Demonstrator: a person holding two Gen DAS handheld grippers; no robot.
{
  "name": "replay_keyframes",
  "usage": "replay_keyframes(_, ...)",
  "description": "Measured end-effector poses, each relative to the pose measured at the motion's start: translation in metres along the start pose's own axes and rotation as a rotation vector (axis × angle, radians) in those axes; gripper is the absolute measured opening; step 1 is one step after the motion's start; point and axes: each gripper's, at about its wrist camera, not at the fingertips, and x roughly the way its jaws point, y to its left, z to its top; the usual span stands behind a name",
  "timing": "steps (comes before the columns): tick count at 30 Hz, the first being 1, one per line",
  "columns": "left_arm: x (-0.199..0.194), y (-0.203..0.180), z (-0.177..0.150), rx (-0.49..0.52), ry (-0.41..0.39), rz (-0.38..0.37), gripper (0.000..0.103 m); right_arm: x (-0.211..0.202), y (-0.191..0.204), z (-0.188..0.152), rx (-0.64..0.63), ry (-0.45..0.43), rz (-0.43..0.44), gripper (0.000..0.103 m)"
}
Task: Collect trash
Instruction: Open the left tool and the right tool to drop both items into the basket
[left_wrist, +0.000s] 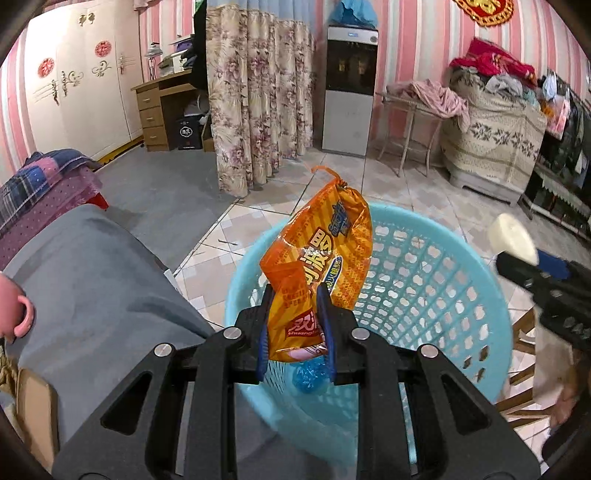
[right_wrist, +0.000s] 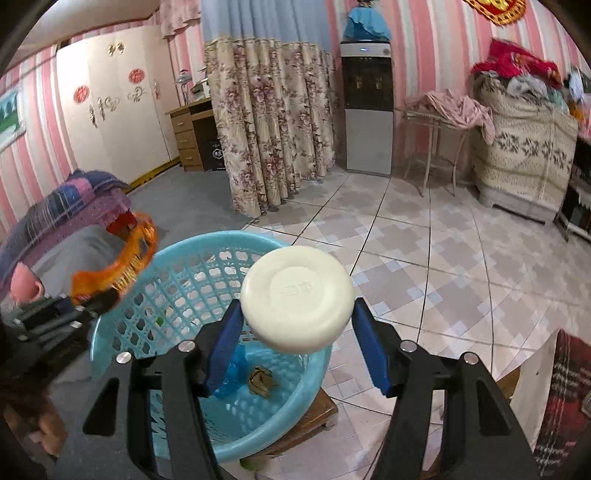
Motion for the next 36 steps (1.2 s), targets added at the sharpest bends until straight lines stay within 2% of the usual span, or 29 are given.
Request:
replay_keyframes(2, 0.006, 0.002, 0.002, -0.005, 0.011, 0.003, 0.022, 0.001, -0.004, 0.000, 0.007, 0.000, -0.002, 0.060)
replay_keyframes(4, 0.010, 0.006, 0.004, -0.025, 0.020, 0.007, 0.028, 0.002, -0.004, -0.001, 0.006, 0.002, -0.005, 0.060)
replay_keyframes(6, 0.009, 0.012, 0.005, -0.038, 0.012, 0.021, 0.051, 0.004, -0.003, -0.002, 0.004, 0.007, -0.005, 0.060)
replay_keyframes(10, 0.003, 0.021, 0.007, -0.060, -0.002, 0.044, 0.056, 0.004, 0.001, -0.002, -0.004, 0.010, 0.005, 0.060)
replay_keyframes(15, -0.024, 0.039, 0.009, -0.073, -0.058, 0.113, 0.081, 0.009, 0.012, -0.003, -0.024, 0.016, 0.023, 0.060)
replay_keyframes(21, -0.050, 0.063, 0.002, -0.093, -0.088, 0.185, 0.086, 0.020, 0.035, -0.009, -0.056, 0.043, 0.037, 0.060)
replay_keyframes(25, -0.066, 0.082, -0.004, -0.129, -0.097, 0.208, 0.087, 0.024, 0.046, -0.011, -0.073, 0.044, 0.005, 0.061)
replay_keyframes(27, -0.072, 0.087, -0.006, -0.136, -0.102, 0.214, 0.087, 0.024, 0.048, -0.011, -0.066, 0.040, 0.015, 0.072)
replay_keyframes(31, -0.091, 0.093, -0.013, -0.148, -0.131, 0.242, 0.090, 0.019, 0.053, -0.009, -0.076, 0.025, 0.008, 0.076)
replay_keyframes(32, -0.095, 0.095, -0.014, -0.152, -0.136, 0.242, 0.090, 0.017, 0.054, -0.009, -0.076, 0.017, 0.006, 0.085)
replay_keyframes(33, -0.102, 0.096, -0.015, -0.154, -0.142, 0.247, 0.090, 0.016, 0.055, -0.008, -0.075, 0.010, 0.004, 0.089)
replay_keyframes(36, -0.117, 0.097, -0.020, -0.158, -0.162, 0.258, 0.091, 0.010, 0.057, -0.005, -0.079, -0.009, 0.009, 0.093)
